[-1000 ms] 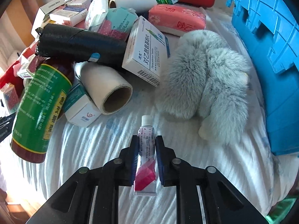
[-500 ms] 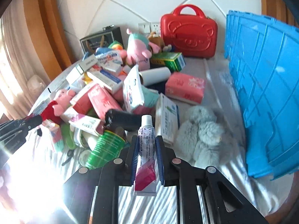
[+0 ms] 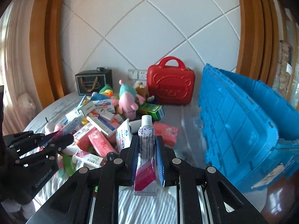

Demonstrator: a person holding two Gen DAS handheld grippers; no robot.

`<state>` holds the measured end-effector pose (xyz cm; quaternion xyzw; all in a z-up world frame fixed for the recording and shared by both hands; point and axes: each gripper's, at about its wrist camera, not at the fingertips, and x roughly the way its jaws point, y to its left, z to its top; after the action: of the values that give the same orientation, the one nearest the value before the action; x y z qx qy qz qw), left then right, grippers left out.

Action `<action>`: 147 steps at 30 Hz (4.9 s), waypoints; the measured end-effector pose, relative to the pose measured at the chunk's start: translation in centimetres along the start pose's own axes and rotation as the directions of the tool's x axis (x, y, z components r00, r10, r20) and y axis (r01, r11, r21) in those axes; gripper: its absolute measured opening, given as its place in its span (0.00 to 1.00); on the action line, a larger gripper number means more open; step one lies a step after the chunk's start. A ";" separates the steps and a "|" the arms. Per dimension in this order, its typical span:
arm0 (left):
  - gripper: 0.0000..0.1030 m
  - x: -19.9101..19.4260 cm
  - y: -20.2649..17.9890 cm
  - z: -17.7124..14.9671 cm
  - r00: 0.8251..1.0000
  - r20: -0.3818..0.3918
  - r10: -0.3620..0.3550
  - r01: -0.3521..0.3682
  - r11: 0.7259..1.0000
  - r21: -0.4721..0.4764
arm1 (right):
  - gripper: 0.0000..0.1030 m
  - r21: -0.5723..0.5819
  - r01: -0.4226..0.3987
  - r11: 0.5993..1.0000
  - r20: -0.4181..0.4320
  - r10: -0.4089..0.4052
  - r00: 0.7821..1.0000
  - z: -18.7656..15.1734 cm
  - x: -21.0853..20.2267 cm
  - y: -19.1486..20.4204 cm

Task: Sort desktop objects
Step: 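Carry both tubes over the blue crate and open both tools to drop them, then withdraw both tools from the crate back toward the heap, then grasp the pink-yellow Kotex pad pack with the left tool while the right tool grasps a long pink-white ointment box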

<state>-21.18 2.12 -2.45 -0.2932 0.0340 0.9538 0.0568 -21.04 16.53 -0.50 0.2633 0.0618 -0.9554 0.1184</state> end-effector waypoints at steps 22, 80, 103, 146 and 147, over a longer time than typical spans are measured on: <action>0.11 2.7 -32.6 14.6 0.974 0.148 -0.171 0.148 0.977 0.154 | 0.17 0.128 0.210 0.969 0.235 -0.235 0.943 3.8 -7.9 -29.2; 0.74 -0.6 -31.8 14.6 0.969 0.245 0.029 -0.030 1.000 -0.001 | 1.00 0.178 0.209 0.961 0.258 -0.251 0.933 3.2 -8.3 -37.2; 0.74 -4.1 2.8 2.7 0.931 0.039 0.362 -0.348 0.918 -0.190 | 1.00 -0.041 -0.099 0.994 0.182 0.105 0.978 5.7 -1.6 -5.4; 0.74 9.8 19.0 -15.6 0.830 -0.513 0.218 -0.384 0.890 -0.244 | 1.00 -0.232 -0.363 0.903 -0.383 0.258 0.887 -4.5 15.3 10.3; 0.74 10.1 19.2 -15.5 0.836 -0.506 0.211 -0.375 0.894 -0.246 | 1.00 -0.238 -0.363 0.901 -0.385 0.255 0.887 -4.5 15.5 10.7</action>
<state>-23.28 -17.58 -20.31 -0.5101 -0.0710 0.8435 -0.1526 -29.00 4.04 -12.94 0.4112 0.1842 -0.8418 0.2971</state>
